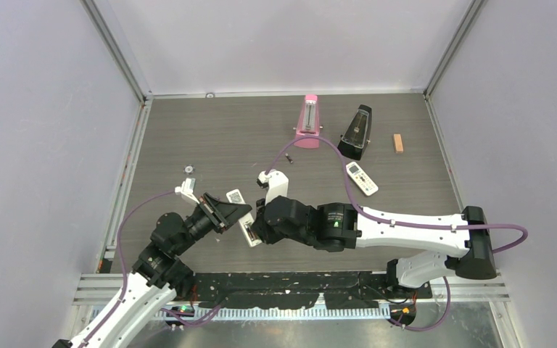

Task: Load the batteries into the remote control
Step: Load the battery into the remote control.

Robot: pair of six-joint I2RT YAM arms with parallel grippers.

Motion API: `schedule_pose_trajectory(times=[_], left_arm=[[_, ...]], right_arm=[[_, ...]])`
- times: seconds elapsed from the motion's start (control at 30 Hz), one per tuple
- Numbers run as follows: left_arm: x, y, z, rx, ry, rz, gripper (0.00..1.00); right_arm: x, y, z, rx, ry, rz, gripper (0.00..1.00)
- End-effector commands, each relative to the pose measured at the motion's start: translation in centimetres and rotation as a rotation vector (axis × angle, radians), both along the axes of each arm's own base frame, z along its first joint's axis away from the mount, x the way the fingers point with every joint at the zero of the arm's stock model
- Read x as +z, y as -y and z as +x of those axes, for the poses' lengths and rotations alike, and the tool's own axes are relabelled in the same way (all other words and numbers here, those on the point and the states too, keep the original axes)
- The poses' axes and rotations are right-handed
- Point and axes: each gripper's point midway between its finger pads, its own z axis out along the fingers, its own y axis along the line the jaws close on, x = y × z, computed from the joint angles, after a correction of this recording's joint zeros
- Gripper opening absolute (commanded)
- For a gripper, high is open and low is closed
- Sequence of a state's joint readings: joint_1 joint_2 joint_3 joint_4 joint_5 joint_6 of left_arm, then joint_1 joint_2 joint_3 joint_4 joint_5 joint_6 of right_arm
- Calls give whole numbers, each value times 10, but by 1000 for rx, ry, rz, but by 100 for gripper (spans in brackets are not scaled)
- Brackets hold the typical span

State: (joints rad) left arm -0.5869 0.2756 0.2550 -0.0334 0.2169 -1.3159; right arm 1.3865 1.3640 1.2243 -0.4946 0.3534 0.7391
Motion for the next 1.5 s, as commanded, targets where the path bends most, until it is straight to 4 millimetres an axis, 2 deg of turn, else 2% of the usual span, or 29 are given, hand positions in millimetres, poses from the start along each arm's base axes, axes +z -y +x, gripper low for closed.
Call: schedule_pose_trajectory(times=[0.0, 0.3, 0.5, 0.7, 0.93, 1.0, 1.03, 1.07, 1.1, 1.13, 1.17, 1.2, 1.23, 1.27, 1.3, 1.33, 1.37, 1.4, 1.43, 1.47], left_arm=[[21, 1, 1, -3, 57, -62, 0], [13, 2, 2, 4, 5, -82, 0], [12, 0, 3, 16, 2, -81, 0], [9, 0, 4, 19, -2, -71, 0], [9, 0, 4, 18, -4, -71, 0], [10, 0, 4, 16, -4, -76, 0], [11, 0, 4, 17, -8, -82, 0], [12, 0, 3, 15, -11, -91, 0], [14, 1, 2, 13, -10, -103, 0], [15, 1, 2, 12, -18, -116, 0], [17, 0, 1, 12, -26, -132, 0], [20, 0, 0, 9, -27, -156, 0], [22, 0, 0, 7, -37, -180, 0], [24, 0, -1, 7, -48, -204, 0], [26, -1, -2, 6, -63, -233, 0], [28, -1, -3, 4, -80, -261, 0], [29, -2, -3, 4, -101, -293, 0], [29, -2, -3, 2, -136, -329, 0], [30, -2, -4, -1, -164, -359, 0], [29, -3, -5, -4, -191, -385, 0]], right_arm=[[20, -11, 5, -15, 30, 51, 10], [12, -13, 9, -40, 27, 24, 16], [11, -9, 12, -61, 36, 1, 25], [24, -5, 12, -66, 45, 30, 38], [35, -2, 10, -62, 41, 68, 41], [44, 3, 9, -68, 39, 104, 43], [40, 5, 8, -71, 33, 105, 46], [48, 8, 7, -72, 34, 141, 48], [42, 11, 6, -72, 25, 140, 53], [51, 13, 4, -68, 26, 185, 57], [43, 16, 3, -66, 20, 181, 63], [52, 18, 1, -62, 21, 230, 67], [44, 21, 0, -61, 15, 229, 68], [54, 22, -3, -51, 15, 280, 71], [45, 25, -4, -45, 14, 276, 72], [56, 25, -6, -34, 17, 325, 74], [48, 27, -7, -25, 19, 319, 75], [59, 25, -10, -7, 22, 374, 77], [52, 26, -12, 5, 24, 373, 77], [62, 23, -14, 22, 28, 427, 78]])
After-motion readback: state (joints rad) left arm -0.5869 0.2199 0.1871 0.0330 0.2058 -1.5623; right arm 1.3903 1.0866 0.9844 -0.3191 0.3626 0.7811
